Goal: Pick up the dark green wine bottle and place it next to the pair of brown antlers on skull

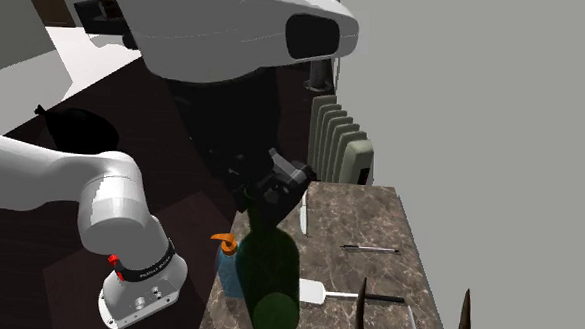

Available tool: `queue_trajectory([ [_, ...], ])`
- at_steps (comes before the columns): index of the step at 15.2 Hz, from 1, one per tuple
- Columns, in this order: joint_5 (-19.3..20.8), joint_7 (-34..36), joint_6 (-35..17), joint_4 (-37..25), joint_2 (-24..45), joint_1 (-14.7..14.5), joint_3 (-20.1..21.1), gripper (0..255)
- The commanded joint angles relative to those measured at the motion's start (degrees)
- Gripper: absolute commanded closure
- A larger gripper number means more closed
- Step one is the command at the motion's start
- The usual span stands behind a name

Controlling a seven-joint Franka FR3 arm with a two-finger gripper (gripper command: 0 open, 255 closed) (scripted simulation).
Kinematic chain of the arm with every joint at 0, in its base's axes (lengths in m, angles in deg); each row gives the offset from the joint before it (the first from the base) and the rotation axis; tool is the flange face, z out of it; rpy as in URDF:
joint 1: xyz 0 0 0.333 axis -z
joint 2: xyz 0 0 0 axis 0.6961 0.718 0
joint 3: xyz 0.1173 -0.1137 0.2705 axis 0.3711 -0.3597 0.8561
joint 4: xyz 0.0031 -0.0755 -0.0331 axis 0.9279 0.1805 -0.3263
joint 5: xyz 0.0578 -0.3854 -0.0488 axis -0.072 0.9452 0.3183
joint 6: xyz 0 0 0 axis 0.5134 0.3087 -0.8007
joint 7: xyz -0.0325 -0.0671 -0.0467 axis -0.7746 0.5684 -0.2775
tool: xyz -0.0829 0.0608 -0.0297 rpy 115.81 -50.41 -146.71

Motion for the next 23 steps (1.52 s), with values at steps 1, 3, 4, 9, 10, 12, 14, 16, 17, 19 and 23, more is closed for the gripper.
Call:
queue_trajectory([
  [1, 0.36, 0.18, -1.22, 1.86, -0.71, 0.28, -0.19, 255],
  [3, 0.77, 0.36, -2.48, 3.84, -1.46, 0.59, -0.44, 255],
  [4, 0.98, 0.44, -3.12, 4.82, -1.82, 0.75, -0.58, 255],
  [9, 2.06, 0.83, -6.26, 9.52, -3.46, 1.49, -1.39, 255],
  [10, 2.29, 0.9, -6.89, 10.42, -3.76, 1.63, -1.57, 255],
  [12, 2.75, 1.03, -8.15, 12.2, -4.32, 1.91, -1.97, 255],
  [14, 3.23, 1.15, -9.42, 13.95, -4.83, 2.19, -2.4, 255],
  [16, 3.72, 1.26, -10.69, 15.65, -5.3, 2.47, -2.87, 255],
  [17, 3.97, 1.31, -11.33, 16.48, -5.52, 2.6, -3.11, 255],
  [19, 4.49, 1.42, -12.61, 18.12, -5.92, 2.86, -3.63, 255],
  [23, 5.57, 1.6, -15.19, 21.29, -6.58, 3.37, -4.75, 255],
])
